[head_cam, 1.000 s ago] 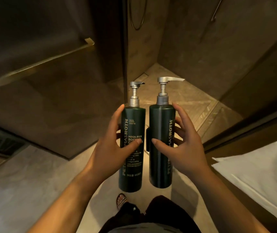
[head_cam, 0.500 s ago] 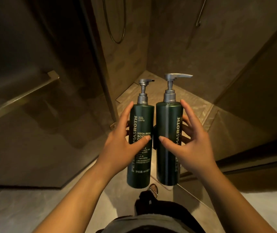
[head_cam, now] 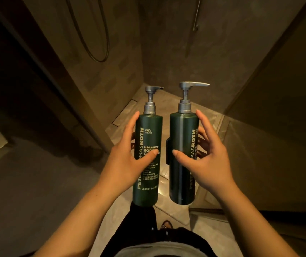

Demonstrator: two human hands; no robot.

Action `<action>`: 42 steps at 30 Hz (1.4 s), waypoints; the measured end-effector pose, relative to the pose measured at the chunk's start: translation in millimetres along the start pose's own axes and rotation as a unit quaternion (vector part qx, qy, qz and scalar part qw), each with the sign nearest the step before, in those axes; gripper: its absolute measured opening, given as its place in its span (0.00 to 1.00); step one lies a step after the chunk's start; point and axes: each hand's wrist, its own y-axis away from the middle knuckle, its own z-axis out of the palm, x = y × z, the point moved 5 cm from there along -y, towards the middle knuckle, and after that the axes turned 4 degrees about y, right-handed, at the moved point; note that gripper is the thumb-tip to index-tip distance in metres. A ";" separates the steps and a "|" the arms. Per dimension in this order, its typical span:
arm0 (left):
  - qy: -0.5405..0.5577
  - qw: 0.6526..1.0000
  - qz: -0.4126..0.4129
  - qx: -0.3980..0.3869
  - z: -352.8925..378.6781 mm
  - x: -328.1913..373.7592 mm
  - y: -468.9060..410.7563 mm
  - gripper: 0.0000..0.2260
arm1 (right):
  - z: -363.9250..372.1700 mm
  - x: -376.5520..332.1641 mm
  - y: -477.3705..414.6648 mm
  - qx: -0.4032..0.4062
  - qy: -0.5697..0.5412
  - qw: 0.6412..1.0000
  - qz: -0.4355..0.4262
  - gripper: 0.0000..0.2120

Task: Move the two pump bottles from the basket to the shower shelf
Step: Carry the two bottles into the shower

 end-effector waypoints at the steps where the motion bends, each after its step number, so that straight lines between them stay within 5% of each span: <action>1: 0.003 1.000 0.003 -0.006 0.6 -0.4 -13.4 0.41 | -0.4 2.7 -9.7 0.007 0.001 1.000 0.003 0.43; 10: 0.055 0.996 0.023 -0.060 -12.5 -0.1 -145.0 0.40 | -6.1 2.2 -123.5 0.062 0.028 0.998 0.015 0.43; 22: 0.063 0.996 0.037 -0.056 -53.4 7.3 -264.6 0.39 | 22.5 -6.2 -248.7 0.039 0.049 0.998 -0.008 0.42; 42: 0.062 0.973 -0.005 0.222 -35.1 35.5 -452.3 0.40 | 1.8 38.0 -535.8 -0.197 -0.010 0.971 -0.134 0.43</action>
